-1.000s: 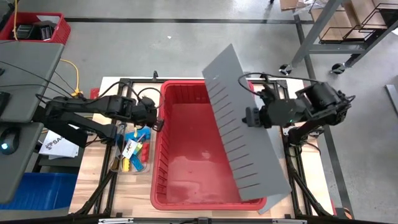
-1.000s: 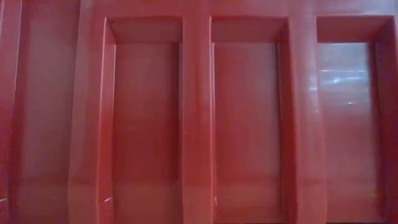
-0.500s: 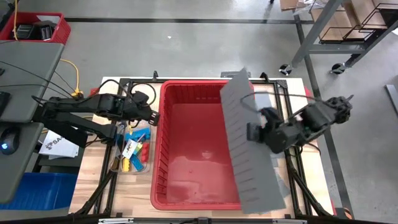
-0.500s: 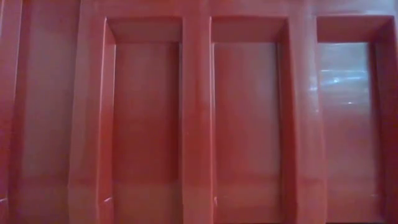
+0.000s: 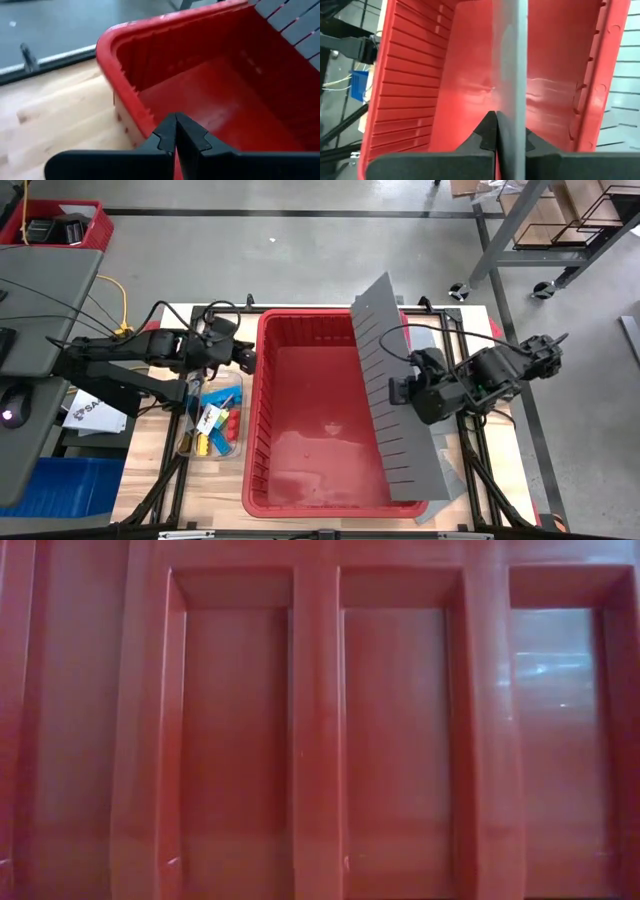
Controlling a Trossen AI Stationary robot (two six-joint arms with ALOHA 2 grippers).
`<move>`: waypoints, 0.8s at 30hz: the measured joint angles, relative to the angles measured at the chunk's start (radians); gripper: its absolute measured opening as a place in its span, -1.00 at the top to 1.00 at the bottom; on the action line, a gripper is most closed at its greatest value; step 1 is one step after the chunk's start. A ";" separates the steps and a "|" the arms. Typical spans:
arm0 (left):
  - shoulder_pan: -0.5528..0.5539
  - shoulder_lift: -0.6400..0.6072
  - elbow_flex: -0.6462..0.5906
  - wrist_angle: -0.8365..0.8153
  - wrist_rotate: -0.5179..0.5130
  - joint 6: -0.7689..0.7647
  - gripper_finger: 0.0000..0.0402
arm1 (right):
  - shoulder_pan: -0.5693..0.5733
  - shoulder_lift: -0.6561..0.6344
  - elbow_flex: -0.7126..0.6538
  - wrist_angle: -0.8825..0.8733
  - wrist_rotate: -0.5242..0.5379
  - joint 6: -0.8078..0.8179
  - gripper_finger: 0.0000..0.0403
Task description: Sort Items/Unsort Items
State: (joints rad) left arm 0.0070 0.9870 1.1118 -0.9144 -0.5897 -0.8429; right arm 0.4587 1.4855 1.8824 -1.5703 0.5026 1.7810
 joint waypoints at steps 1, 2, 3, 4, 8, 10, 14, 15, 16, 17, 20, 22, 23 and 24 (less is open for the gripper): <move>0.008 0.000 0.000 0.011 0.004 0.016 1.00 | 0.000 -0.003 0.000 0.000 0.001 0.019 1.00; 0.018 0.000 0.000 0.020 0.005 0.037 1.00 | 0.000 -0.004 0.001 0.000 0.001 0.038 1.00; 0.028 -0.002 0.000 0.034 0.006 0.066 1.00 | 0.000 -0.004 0.001 0.000 -0.002 0.053 1.00; 0.040 -0.005 0.000 0.053 0.012 0.104 1.00 | 0.000 -0.003 0.001 -0.001 -0.011 0.063 1.00; 0.101 -0.021 0.000 0.164 0.087 0.349 1.00 | -0.010 0.001 0.001 0.000 0.001 0.140 1.00; 0.137 -0.028 0.000 0.220 0.143 0.492 1.00 | -0.028 0.004 0.001 0.000 -0.006 0.160 1.00; 0.217 -0.034 0.000 0.278 0.207 0.653 1.00 | -0.056 0.037 0.001 0.017 -0.043 0.179 1.00; 0.240 -0.034 0.000 0.286 0.227 0.668 1.00 | -0.060 0.047 0.001 0.032 -0.058 0.178 1.00; 0.258 -0.034 0.000 0.289 0.251 0.682 1.00 | -0.065 0.054 0.001 0.053 -0.074 0.174 1.00; 0.276 -0.034 0.000 0.290 0.277 0.696 1.00 | -0.067 0.060 0.001 0.077 -0.089 0.166 1.00; 0.318 -0.034 0.000 0.291 0.342 0.724 1.00 | -0.068 0.074 0.001 0.138 -0.096 0.152 1.00; 0.337 -0.034 0.000 0.291 0.354 0.732 1.00 | -0.068 0.075 0.001 0.137 -0.097 0.150 1.00; 0.345 -0.034 0.000 0.292 0.354 0.732 1.00 | -0.068 0.074 0.001 0.126 -0.095 0.150 1.00; 0.352 -0.034 0.000 0.292 0.354 0.729 1.00 | -0.068 0.074 0.001 0.105 -0.095 0.152 1.00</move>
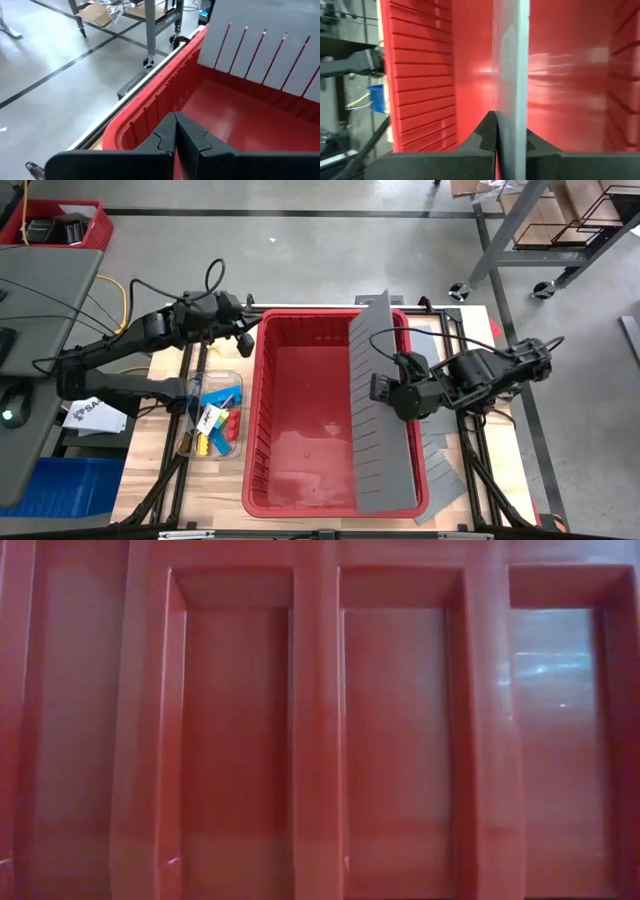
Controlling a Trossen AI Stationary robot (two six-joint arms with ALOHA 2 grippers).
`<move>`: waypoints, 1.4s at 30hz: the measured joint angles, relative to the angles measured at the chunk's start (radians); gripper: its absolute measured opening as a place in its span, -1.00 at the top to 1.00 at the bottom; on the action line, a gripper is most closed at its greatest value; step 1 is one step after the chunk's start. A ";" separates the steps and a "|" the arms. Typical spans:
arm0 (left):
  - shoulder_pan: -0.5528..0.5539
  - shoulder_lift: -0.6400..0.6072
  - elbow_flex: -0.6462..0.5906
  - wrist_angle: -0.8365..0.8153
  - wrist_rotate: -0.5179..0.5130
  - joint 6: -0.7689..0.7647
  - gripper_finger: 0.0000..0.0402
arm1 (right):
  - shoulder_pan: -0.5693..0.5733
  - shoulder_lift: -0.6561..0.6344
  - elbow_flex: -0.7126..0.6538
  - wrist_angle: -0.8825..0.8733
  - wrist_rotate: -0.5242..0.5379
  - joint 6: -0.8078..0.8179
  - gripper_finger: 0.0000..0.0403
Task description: Sort Items/Unsort Items
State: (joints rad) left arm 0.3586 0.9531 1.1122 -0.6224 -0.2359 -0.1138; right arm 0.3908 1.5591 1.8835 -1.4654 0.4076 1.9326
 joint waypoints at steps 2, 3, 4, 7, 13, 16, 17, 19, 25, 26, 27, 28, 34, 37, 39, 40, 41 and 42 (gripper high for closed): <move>0.011 0.000 0.000 0.000 0.001 -0.008 1.00 | 0.000 0.000 0.000 -0.043 0.000 0.012 1.00; 0.015 0.000 0.000 0.000 0.002 -0.011 1.00 | 0.000 0.000 0.000 -0.059 -0.001 0.015 1.00; 0.017 0.000 0.000 0.000 0.002 -0.012 1.00 | 0.000 0.000 0.000 -0.066 -0.002 0.008 1.00; 0.020 0.000 0.000 0.001 0.002 -0.020 1.00 | -0.005 0.000 0.000 -0.057 -0.001 -0.023 1.00; 0.020 0.000 0.000 0.067 0.040 -0.050 1.00 | -0.013 0.000 0.000 -0.011 0.029 -0.080 1.00; 0.020 0.004 0.000 0.119 0.089 -0.050 1.00 | -0.018 0.000 0.000 -0.005 0.039 -0.124 1.00; 0.020 0.007 0.000 0.128 0.102 -0.050 1.00 | -0.021 0.000 0.000 0.004 0.050 -0.142 1.00; 0.020 0.011 0.000 0.144 0.115 -0.055 1.00 | -0.028 0.000 0.000 0.017 0.056 -0.182 1.00; 0.017 0.014 0.000 0.150 0.130 -0.084 1.00 | -0.034 0.000 0.000 0.011 0.042 -0.255 1.00; 0.017 0.014 0.000 0.150 0.130 -0.086 1.00 | -0.033 0.000 0.000 -0.003 0.040 -0.255 1.00; 0.016 0.014 0.000 0.150 0.130 -0.092 1.00 | -0.033 0.000 0.000 -0.016 0.036 -0.255 1.00; 0.014 0.014 0.000 0.150 0.130 -0.094 1.00 | -0.034 0.000 0.000 -0.020 0.032 -0.255 1.00; 0.014 0.021 0.000 0.138 0.130 -0.092 1.00 | -0.033 0.006 0.000 0.065 0.006 -0.318 1.00; 0.014 0.047 0.000 0.100 0.129 -0.093 1.00 | -0.034 0.007 0.000 0.063 -0.008 -0.325 1.00; 0.014 0.066 0.000 0.074 0.130 -0.095 1.00 | -0.037 0.007 0.000 0.053 -0.017 -0.318 1.00; 0.012 0.073 0.000 0.062 0.134 -0.095 1.00 | -0.037 0.007 0.000 0.041 -0.022 -0.317 1.00; 0.011 0.080 0.000 0.053 0.146 -0.095 1.00 | -0.037 0.007 0.000 0.021 -0.030 -0.318 1.00; 0.012 0.085 0.000 0.048 0.156 -0.094 1.00 | -0.037 0.006 0.000 0.004 -0.040 -0.316 1.00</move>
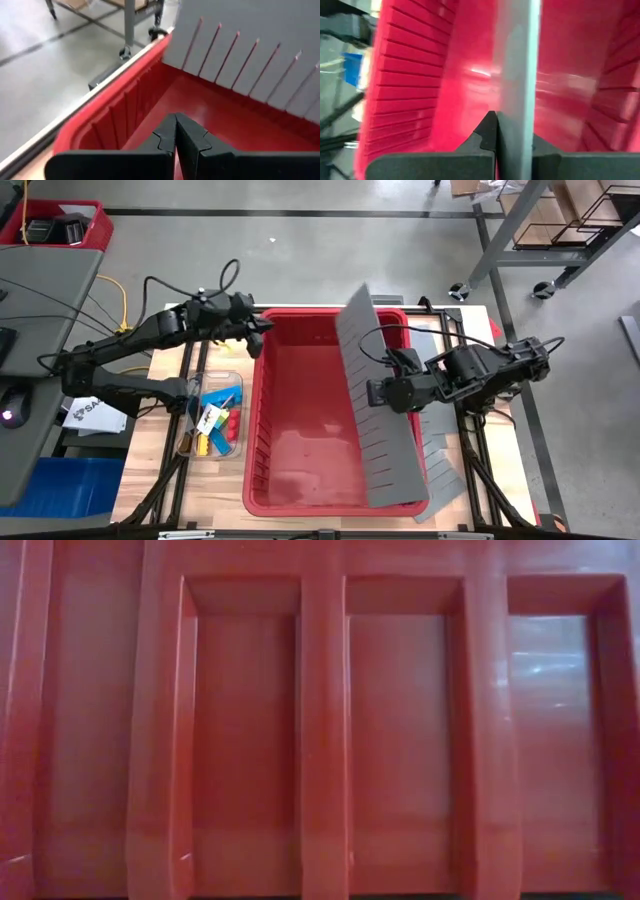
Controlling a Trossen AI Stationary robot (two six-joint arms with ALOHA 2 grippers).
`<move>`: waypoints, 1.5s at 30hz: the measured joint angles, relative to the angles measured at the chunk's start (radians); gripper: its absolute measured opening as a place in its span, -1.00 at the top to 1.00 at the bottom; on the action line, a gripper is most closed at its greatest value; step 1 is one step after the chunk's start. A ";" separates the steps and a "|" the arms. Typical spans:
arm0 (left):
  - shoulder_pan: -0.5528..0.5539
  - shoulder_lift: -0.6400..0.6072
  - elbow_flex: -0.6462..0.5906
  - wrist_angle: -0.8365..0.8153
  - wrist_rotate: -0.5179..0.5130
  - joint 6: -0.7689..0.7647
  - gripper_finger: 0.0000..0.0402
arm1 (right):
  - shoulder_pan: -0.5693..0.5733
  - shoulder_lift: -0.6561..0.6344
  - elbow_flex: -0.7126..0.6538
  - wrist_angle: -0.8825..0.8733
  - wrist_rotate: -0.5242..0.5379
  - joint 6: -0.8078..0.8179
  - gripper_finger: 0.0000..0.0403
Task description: Sort Items/Unsort Items
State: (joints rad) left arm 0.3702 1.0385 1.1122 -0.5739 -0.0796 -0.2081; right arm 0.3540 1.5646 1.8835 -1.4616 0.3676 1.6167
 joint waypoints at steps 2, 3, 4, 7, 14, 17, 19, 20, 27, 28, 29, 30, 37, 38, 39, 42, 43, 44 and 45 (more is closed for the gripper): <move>0.000 0.006 0.000 -0.006 0.008 0.000 1.00 | 0.016 -0.007 0.000 -0.017 -0.002 0.027 1.00; 0.000 0.009 0.000 -0.005 0.008 0.001 1.00 | 0.025 -0.012 0.000 -0.024 0.000 0.039 1.00; 0.001 0.009 0.000 -0.003 0.007 0.001 1.00 | 0.031 -0.016 0.000 -0.036 -0.003 0.049 1.00; 0.009 0.010 0.000 -0.004 -0.017 0.000 1.00 | 0.047 -0.020 0.000 -0.091 -0.036 0.087 1.00; 0.010 0.012 0.000 -0.005 -0.077 0.001 1.00 | 0.076 -0.037 0.000 -0.111 -0.053 0.115 1.00; 0.010 0.018 0.000 -0.006 -0.079 0.000 1.00 | 0.070 -0.041 0.000 -0.109 -0.039 0.109 1.00; 0.009 0.024 0.000 -0.006 -0.079 -0.004 1.00 | 0.063 -0.043 0.000 -0.112 -0.046 0.087 1.00; 0.009 0.026 0.000 -0.006 -0.079 -0.007 1.00 | 0.062 -0.043 0.000 -0.113 -0.049 0.080 1.00; 0.009 0.037 0.000 -0.006 -0.059 -0.024 1.00 | 0.052 -0.043 0.000 -0.108 -0.009 0.106 1.00; 0.009 0.037 0.000 -0.003 -0.051 -0.025 1.00 | 0.052 -0.043 0.000 -0.097 -0.008 0.112 1.00; 0.009 0.037 0.000 -0.002 -0.040 -0.025 1.00 | 0.052 -0.045 0.000 -0.083 -0.006 0.112 1.00; 0.009 0.037 0.000 -0.002 -0.025 -0.024 1.00 | 0.052 -0.046 0.000 -0.068 -0.005 0.112 1.00; 0.009 0.076 0.000 0.123 0.135 0.083 1.00 | 0.052 -0.056 0.083 -0.113 -0.012 0.038 1.00; 0.006 0.091 -0.001 0.175 0.178 0.109 1.00 | 0.049 -0.056 0.090 -0.111 -0.017 0.012 1.00; 0.003 0.106 0.005 0.227 0.210 0.125 0.99 | 0.044 -0.056 0.096 -0.110 -0.024 -0.016 1.00; 0.000 0.172 0.094 0.262 0.252 0.185 0.89 | 0.043 -0.054 0.098 -0.108 -0.043 -0.071 1.00; 0.000 0.197 0.132 0.248 0.258 0.226 0.84 | 0.043 -0.048 0.098 -0.104 -0.048 -0.100 1.00; 0.003 0.225 0.172 0.230 0.258 0.262 0.77 | 0.044 -0.044 0.098 -0.096 -0.052 -0.133 1.00; 0.004 0.254 0.212 0.223 0.258 0.295 0.69 | 0.047 -0.037 0.098 -0.084 -0.057 -0.173 1.00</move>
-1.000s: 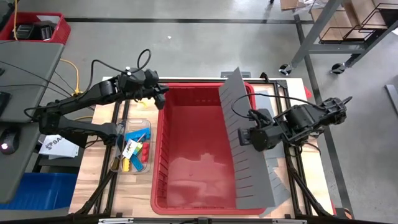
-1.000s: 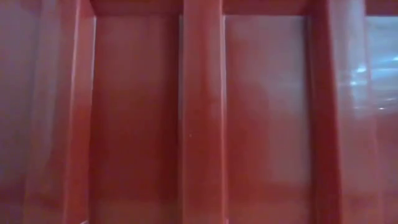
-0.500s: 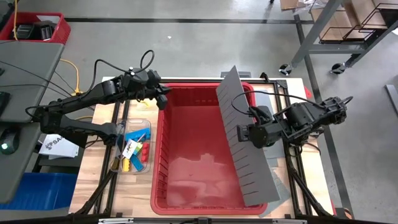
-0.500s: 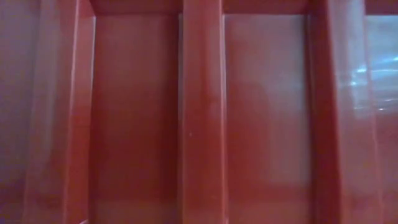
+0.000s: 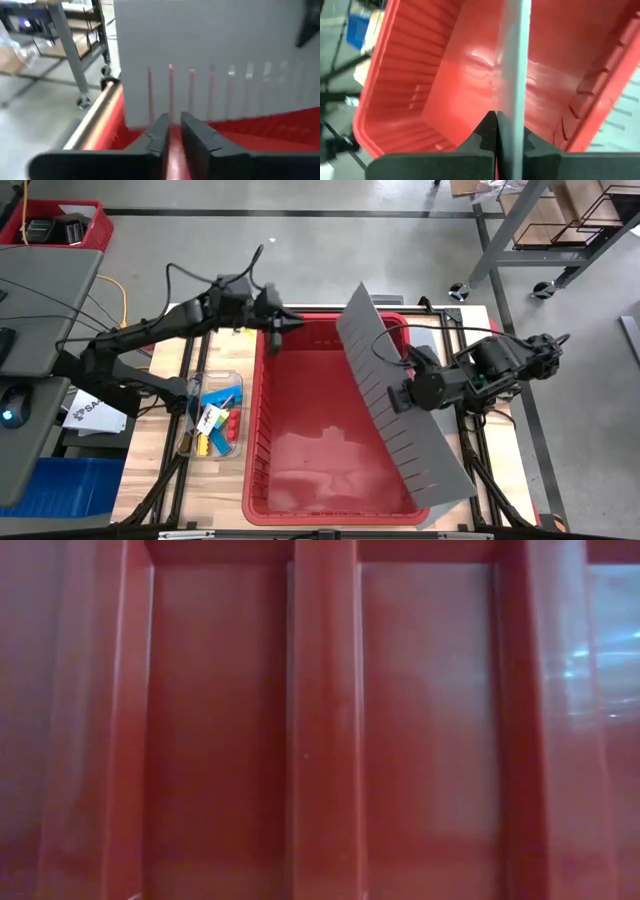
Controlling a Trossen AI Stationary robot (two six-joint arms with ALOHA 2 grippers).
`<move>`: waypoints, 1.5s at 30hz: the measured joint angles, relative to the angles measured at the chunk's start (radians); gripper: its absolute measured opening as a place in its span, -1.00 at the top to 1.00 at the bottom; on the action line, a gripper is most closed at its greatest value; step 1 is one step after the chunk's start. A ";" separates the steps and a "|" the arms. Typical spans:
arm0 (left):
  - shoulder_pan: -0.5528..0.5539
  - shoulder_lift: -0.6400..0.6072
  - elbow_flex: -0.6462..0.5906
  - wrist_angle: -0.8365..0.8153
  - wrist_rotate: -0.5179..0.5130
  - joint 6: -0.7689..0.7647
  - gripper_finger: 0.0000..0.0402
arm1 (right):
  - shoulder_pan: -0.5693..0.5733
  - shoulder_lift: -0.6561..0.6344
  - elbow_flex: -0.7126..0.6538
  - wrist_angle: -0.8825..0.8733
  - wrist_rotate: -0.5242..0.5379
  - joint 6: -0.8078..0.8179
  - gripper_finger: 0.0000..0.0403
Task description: Sort Items/Unsort Items
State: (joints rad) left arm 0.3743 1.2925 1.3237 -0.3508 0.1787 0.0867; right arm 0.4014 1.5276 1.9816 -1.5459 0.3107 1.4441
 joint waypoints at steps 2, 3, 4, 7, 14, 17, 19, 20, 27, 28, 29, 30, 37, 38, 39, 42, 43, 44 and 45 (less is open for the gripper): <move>0.007 0.057 0.077 -0.004 0.017 0.042 0.51 | 0.001 0.015 0.000 0.025 -0.007 -0.083 1.00; 0.012 0.085 0.113 -0.009 0.033 0.046 0.42 | 0.001 0.020 0.000 0.035 -0.007 -0.121 1.00; 0.019 0.112 0.152 -0.016 0.052 0.046 0.33 | 0.001 0.025 0.000 0.043 -0.007 -0.161 1.00; 0.052 0.190 0.265 -0.091 0.139 0.044 0.08 | 0.001 0.031 0.000 0.053 -0.008 -0.242 1.00; 0.125 0.262 0.481 -0.376 0.363 0.090 -0.20 | -0.003 0.030 0.001 -0.009 0.004 -0.254 1.00; 0.154 0.264 0.526 -0.460 0.370 0.123 -0.21 | -0.003 0.030 0.000 -0.007 0.004 -0.306 1.00; 0.175 0.265 0.543 -0.505 0.370 0.125 -0.21 | -0.003 0.030 0.001 -0.001 0.005 -0.335 1.00; 0.186 0.265 0.548 -0.522 0.370 0.125 -0.21 | -0.004 0.030 0.001 0.001 0.005 -0.347 1.00; 0.223 0.283 0.551 -0.553 0.539 0.097 -0.21 | -0.011 0.029 0.001 0.064 0.005 -0.454 1.00; 0.223 0.287 0.551 -0.553 0.579 0.093 -0.21 | -0.015 0.029 0.001 0.067 0.005 -0.461 1.00; 0.223 0.291 0.551 -0.554 0.607 0.089 -0.21 | -0.017 0.029 0.001 0.065 0.004 -0.466 1.00; 0.222 0.294 0.551 -0.553 0.622 0.086 -0.21 | -0.020 0.029 0.001 0.064 0.004 -0.471 1.00; 0.223 0.321 0.551 -0.596 0.707 0.125 -0.21 | -0.022 0.029 0.001 0.081 0.014 -0.485 1.00; 0.223 0.321 0.551 -0.596 0.709 0.137 -0.20 | -0.022 0.029 0.001 0.087 0.013 -0.494 1.00; 0.222 0.321 0.551 -0.595 0.710 0.150 -0.16 | -0.022 0.029 0.001 0.096 0.009 -0.504 1.00; 0.220 0.321 0.551 -0.586 0.711 0.181 0.12 | -0.022 0.029 0.001 0.122 -0.018 -0.526 1.00; 0.220 0.321 0.551 -0.582 0.712 0.182 0.28 | -0.022 0.029 0.001 0.131 -0.026 -0.529 1.00; 0.220 0.321 0.551 -0.579 0.721 0.186 0.46 | -0.022 0.029 0.001 0.142 -0.027 -0.532 1.00; 0.221 0.321 0.551 -0.581 0.742 0.199 0.67 | -0.022 0.029 0.001 0.151 -0.029 -0.535 1.00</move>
State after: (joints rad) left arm 0.5954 1.6138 1.8748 -0.9315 0.9204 0.2852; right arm 0.3794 1.5566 1.9823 -1.3949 0.2816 0.9091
